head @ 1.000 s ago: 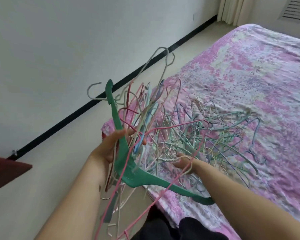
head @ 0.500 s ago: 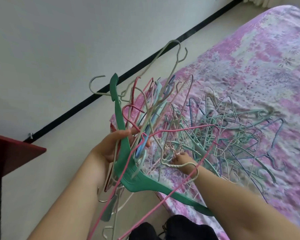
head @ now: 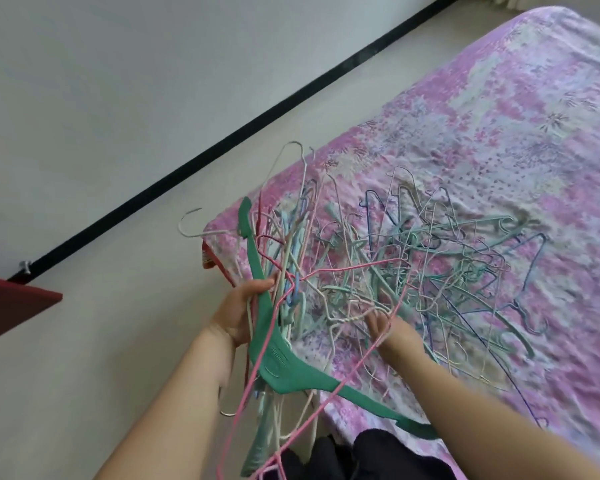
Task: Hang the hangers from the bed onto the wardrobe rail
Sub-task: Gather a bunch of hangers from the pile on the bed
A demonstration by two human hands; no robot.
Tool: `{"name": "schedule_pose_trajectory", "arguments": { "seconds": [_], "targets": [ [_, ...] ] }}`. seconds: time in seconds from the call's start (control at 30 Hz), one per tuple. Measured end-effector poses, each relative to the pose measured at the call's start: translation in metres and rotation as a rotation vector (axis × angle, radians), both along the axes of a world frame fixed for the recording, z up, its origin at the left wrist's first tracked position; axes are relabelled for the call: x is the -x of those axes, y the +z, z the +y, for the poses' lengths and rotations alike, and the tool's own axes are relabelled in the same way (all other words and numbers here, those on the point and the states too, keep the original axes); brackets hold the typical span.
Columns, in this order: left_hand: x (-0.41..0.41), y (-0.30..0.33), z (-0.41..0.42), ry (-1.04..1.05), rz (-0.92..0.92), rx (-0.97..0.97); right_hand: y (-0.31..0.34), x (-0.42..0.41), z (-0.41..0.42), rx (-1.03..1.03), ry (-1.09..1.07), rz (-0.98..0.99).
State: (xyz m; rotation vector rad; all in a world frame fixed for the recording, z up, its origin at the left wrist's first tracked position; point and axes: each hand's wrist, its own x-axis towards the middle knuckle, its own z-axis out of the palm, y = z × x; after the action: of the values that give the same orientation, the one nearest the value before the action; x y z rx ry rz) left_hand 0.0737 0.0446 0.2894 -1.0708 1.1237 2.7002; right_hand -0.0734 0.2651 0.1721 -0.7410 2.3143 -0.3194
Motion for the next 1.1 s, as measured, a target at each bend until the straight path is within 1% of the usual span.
{"name": "schedule_pose_trajectory", "arguments": {
  "seconds": [0.03,0.1,0.2,0.23,0.27,0.43,0.57,0.63,0.8,0.93,1.03,1.1],
  "targets": [
    [-0.002,-0.006,-0.001,0.013,-0.003,0.004,-0.004,0.003,0.005,0.041,-0.075,0.031],
    [-0.006,-0.017,-0.004,0.058,-0.04,0.003,-0.011,0.009,0.011,0.174,-0.278,0.025],
    [-0.014,-0.034,-0.007,0.096,-0.117,0.004,-0.018,0.025,0.014,0.3,-0.631,-0.184],
    [-0.017,-0.038,-0.007,0.115,-0.132,0.002,-0.021,0.032,0.015,0.318,-0.718,-0.231],
    [-0.02,-0.042,-0.008,0.135,-0.145,0.002,-0.021,0.038,0.017,0.317,-0.759,-0.245],
    [-0.035,-0.055,-0.012,0.213,-0.189,-0.011,-0.02,0.062,0.017,0.322,-0.722,-0.233],
    [-0.037,-0.055,-0.016,0.236,-0.216,-0.001,-0.03,0.07,0.003,0.362,-0.802,-0.392],
    [-0.035,-0.053,-0.017,0.236,-0.226,0.028,-0.032,0.072,-0.005,0.382,-0.811,-0.432],
    [-0.025,-0.043,-0.018,0.201,-0.217,0.046,-0.037,0.085,-0.027,0.336,-0.691,-0.45],
    [-0.021,-0.042,-0.018,0.207,-0.23,0.048,-0.031,0.084,-0.038,0.208,-0.528,-0.5],
    [-0.019,-0.041,-0.015,0.213,-0.231,0.083,-0.035,0.074,-0.047,0.234,-0.399,-0.44],
    [-0.017,-0.037,-0.011,0.237,-0.235,0.077,-0.037,0.064,-0.048,0.261,-0.411,-0.43]
  ]
}}
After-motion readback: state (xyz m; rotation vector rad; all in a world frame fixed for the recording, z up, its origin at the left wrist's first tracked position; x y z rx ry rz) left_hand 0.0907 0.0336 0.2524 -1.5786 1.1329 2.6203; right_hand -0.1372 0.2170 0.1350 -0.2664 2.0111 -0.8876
